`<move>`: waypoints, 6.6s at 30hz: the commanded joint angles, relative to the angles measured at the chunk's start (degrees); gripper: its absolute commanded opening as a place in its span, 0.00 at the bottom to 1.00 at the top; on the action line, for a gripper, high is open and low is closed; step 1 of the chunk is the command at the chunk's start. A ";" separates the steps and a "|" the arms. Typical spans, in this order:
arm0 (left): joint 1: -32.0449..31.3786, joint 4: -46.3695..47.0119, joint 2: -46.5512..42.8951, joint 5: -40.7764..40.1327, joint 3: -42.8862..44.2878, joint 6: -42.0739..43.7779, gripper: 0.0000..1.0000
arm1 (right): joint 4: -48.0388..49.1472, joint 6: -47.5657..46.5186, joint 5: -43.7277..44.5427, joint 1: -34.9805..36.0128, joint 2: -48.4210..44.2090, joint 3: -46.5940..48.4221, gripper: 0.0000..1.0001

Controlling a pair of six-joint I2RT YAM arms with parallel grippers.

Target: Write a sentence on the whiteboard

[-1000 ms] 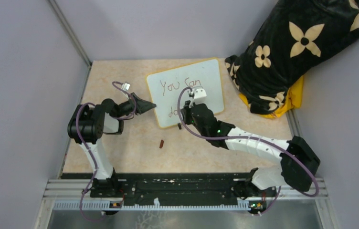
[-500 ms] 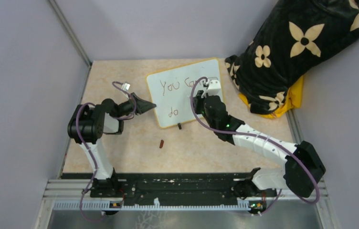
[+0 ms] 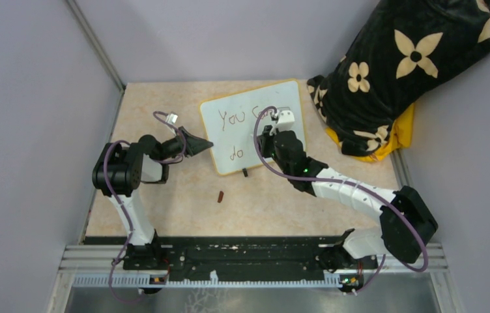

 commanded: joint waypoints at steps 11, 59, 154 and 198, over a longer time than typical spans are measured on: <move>-1.19 10.83 1.42 2.31 -0.59 0.46 0.00 | 1.98 0.08 0.60 0.15 1.07 -1.75 0.00; -1.23 10.50 1.24 2.19 -0.59 0.55 0.00 | -2.22 3.07 5.60 0.12 -2.08 -6.63 0.00; -1.32 10.28 1.28 2.40 -0.50 0.73 0.00 | 4.23 1.72 3.70 -0.76 -1.30 -1.25 0.00; -1.58 10.08 0.80 2.35 -0.67 0.90 0.00 | 0.60 5.03 1.97 -1.58 -3.41 -9.25 0.00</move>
